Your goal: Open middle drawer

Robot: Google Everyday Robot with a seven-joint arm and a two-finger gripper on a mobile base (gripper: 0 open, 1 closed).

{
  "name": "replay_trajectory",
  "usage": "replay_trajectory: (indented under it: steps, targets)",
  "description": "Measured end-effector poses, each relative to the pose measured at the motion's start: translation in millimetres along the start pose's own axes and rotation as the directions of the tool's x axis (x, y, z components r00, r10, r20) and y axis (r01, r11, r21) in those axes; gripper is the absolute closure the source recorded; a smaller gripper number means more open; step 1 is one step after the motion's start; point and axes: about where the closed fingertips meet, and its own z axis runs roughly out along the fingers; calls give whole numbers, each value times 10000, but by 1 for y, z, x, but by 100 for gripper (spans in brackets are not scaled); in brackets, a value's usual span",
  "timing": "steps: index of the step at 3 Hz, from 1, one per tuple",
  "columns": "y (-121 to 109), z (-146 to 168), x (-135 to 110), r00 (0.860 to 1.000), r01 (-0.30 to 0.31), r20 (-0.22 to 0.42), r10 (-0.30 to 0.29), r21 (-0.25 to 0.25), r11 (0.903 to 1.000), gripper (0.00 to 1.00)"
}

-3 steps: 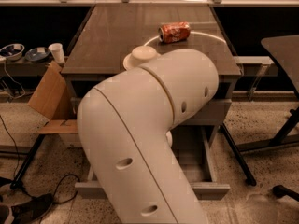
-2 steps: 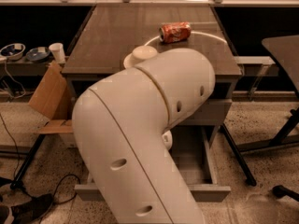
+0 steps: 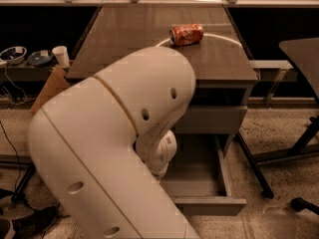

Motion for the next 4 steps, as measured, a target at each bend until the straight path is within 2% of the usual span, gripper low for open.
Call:
replay_trajectory:
  steps: [1, 2, 3, 4]
  targets:
    - [-1, -14, 11, 9937, 795, -773, -812, -255, 9965, 0]
    - [-4, -27, 18, 9882, 1081, -1047, -1115, -383, 9934, 0]
    - [-10, -39, 14, 9914, 1135, -555, -1181, -804, 9903, 0]
    - [-15, -45, 12, 9899, 1405, 416, -1354, -1690, 9756, 0]
